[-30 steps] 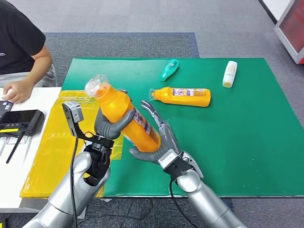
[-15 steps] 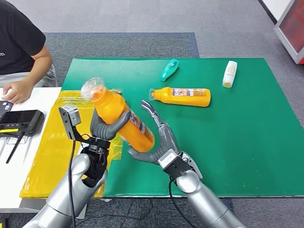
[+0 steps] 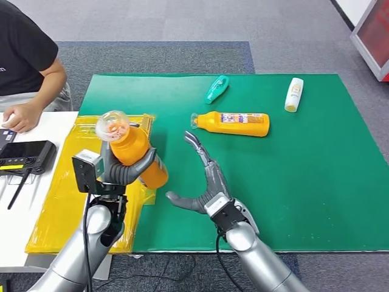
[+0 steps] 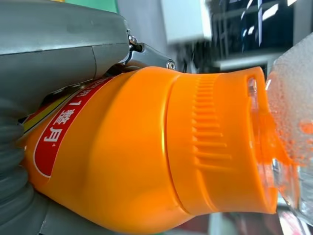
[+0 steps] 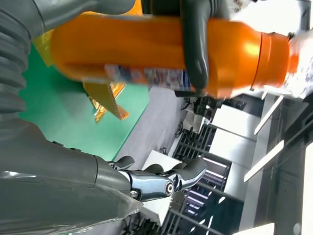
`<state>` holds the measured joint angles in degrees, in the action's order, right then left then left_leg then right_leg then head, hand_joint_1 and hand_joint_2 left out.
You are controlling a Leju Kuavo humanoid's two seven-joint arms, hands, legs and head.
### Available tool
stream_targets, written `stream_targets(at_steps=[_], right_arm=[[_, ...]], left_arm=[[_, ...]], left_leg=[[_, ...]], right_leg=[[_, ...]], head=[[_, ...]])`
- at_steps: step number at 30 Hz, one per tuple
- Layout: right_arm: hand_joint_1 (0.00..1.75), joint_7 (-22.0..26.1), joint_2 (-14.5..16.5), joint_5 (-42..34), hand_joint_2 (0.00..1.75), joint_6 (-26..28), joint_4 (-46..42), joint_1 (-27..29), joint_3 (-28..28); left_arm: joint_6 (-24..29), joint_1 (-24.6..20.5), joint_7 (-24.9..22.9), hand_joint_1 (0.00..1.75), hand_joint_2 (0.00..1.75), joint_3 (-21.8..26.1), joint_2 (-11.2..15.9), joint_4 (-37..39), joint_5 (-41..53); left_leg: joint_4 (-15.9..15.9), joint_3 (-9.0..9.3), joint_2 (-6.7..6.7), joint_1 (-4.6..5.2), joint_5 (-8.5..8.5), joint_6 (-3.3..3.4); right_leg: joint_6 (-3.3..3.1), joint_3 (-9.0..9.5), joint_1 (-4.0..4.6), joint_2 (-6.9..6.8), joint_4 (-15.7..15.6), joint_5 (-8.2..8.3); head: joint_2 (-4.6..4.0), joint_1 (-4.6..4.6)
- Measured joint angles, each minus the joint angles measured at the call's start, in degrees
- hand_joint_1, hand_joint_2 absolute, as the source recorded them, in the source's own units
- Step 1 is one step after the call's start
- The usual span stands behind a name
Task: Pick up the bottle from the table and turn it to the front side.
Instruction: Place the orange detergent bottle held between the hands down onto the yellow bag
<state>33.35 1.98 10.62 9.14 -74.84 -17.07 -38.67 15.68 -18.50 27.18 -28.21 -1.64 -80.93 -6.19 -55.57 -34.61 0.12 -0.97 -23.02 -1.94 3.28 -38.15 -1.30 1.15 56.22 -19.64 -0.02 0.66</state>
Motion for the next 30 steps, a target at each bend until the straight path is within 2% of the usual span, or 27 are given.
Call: stream_targets(at_steps=[7,11,17,30], right_arm=[[0.00,-0.3,-0.1,0.0,1.75,1.0,-0.2,1.8,0.7],[0.00,-1.1,0.0,-0.6,0.00,0.9,-0.2,2.1,1.2],[0.00,-2.9,0.0,-4.0,0.00,-1.4,-0.1,2.6,2.8],[0.00,-3.1,0.2,-3.3,0.00,-1.7,0.2,3.9,4.4]], left_arm=[[2.9,2.1,-1.1,1.75,1.75,0.4,2.8,-1.1,5.4],[3.6,2.4,-2.3,1.75,1.75,0.4,3.3,-1.3,7.5],[3.7,2.8,-3.1,1.75,1.75,0.6,3.7,-1.3,8.9],[3.1,4.3,-4.5,1.75,1.75,1.3,4.3,-0.2,14.6]], left_leg=[[0.0,-0.02,0.00,0.00,0.00,0.00],[0.0,-0.04,0.00,0.00,0.00,0.00],[0.0,-0.04,0.00,0.00,0.00,0.00],[0.0,-0.06,0.00,0.00,0.00,-0.01]], right_leg=[[0.00,-0.03,0.00,0.00,0.0,0.00],[0.00,-0.03,0.00,-0.01,0.0,0.00],[0.00,-0.04,0.00,0.00,0.0,0.01],[0.00,-0.06,0.00,0.00,0.0,0.00]], head=[[-0.01,-0.01],[-0.01,-0.01],[0.00,-0.01],[-0.01,-0.01]])
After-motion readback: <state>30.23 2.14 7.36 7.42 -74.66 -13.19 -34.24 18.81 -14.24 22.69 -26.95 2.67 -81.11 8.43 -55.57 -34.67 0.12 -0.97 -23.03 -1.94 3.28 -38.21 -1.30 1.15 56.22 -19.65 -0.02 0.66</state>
